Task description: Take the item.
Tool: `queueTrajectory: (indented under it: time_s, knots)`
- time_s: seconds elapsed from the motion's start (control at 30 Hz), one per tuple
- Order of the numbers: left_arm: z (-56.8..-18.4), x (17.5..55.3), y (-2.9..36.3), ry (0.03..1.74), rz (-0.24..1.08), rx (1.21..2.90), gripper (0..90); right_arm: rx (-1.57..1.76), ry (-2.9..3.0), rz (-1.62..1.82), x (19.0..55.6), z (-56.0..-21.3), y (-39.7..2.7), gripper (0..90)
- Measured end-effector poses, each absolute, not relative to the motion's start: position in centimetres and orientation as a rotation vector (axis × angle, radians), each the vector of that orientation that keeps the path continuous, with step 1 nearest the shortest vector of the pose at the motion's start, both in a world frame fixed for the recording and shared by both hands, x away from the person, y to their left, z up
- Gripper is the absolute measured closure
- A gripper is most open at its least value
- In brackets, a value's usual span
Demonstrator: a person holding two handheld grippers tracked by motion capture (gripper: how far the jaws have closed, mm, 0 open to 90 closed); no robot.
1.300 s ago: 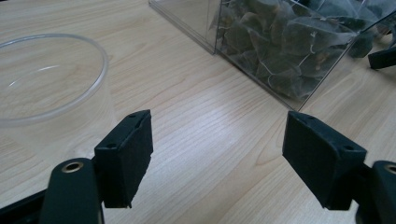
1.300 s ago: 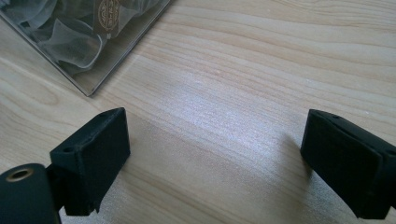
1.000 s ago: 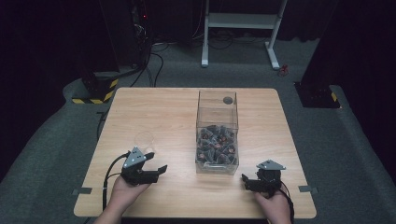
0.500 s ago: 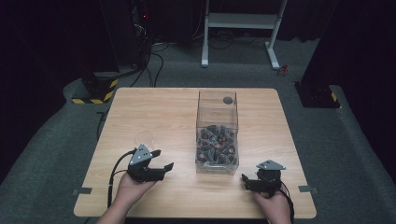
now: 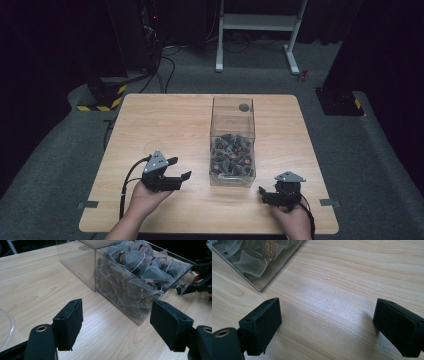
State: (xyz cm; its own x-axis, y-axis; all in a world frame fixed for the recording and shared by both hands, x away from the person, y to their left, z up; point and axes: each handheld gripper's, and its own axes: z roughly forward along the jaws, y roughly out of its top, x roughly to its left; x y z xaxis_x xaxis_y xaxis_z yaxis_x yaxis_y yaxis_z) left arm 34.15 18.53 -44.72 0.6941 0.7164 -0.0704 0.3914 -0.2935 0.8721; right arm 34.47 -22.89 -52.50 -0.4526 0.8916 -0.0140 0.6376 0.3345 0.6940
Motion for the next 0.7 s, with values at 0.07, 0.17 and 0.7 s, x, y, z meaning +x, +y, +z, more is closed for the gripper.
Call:
queueTrajectory:
  time_s: [0.07,0.17,0.7]
  knots:
    - [-44.6,34.3,18.3,0.860,0.410,1.912,27.2,1.350,2.210,0.883,34.5,-52.5,-22.9,8.1]
    - [-44.4,34.5,17.9,0.846,0.406,1.917,27.4,1.349,2.211,0.881,34.5,-52.5,-22.9,8.0]
    - [-43.7,35.5,16.6,0.823,0.379,1.904,28.3,1.347,2.213,0.882,34.5,-52.5,-22.9,8.1]
